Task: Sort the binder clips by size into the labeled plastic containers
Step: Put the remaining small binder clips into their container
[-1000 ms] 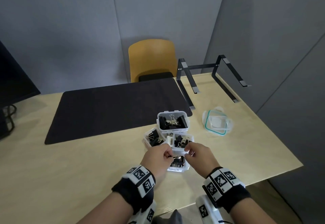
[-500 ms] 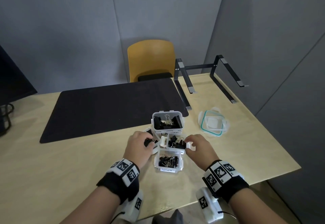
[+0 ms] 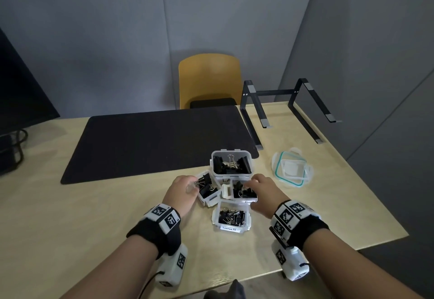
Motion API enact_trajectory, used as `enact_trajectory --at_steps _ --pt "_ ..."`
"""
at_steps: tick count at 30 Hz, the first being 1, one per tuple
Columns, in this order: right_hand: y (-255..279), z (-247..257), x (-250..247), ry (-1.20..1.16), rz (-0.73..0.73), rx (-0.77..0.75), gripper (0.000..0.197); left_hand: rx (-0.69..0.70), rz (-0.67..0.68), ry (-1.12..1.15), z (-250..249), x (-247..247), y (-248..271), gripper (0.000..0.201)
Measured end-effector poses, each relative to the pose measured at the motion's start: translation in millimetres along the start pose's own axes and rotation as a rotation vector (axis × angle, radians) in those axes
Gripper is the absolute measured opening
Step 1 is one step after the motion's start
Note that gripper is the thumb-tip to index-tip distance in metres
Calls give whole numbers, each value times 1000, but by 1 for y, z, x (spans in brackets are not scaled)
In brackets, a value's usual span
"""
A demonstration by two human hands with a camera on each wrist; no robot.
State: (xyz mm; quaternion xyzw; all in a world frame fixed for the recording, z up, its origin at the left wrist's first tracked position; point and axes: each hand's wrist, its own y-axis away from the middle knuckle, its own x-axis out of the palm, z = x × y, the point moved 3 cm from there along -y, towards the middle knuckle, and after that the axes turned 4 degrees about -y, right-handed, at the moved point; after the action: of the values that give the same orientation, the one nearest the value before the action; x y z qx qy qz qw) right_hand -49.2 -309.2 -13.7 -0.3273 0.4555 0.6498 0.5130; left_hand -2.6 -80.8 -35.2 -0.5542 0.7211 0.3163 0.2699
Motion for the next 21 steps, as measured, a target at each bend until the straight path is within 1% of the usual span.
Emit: enact_trajectory --at_steps 6,9,12,15,18,21 --pt "-1 2 1 99 -27 -11 41 19 14 -19 7 1 -1 34" --pt "-1 -3 -1 115 -3 14 35 40 19 -32 8 1 -2 36" --pt "-1 -5 -5 135 33 48 33 31 19 -48 8 1 -2 37" --pt "3 -7 -10 62 51 129 40 20 17 -50 8 2 -2 35" --pt "6 -10 -13 -27 51 178 57 14 17 -48 9 3 0 31" --pt "9 -9 -18 -52 45 193 73 18 5 -40 10 3 2 26"
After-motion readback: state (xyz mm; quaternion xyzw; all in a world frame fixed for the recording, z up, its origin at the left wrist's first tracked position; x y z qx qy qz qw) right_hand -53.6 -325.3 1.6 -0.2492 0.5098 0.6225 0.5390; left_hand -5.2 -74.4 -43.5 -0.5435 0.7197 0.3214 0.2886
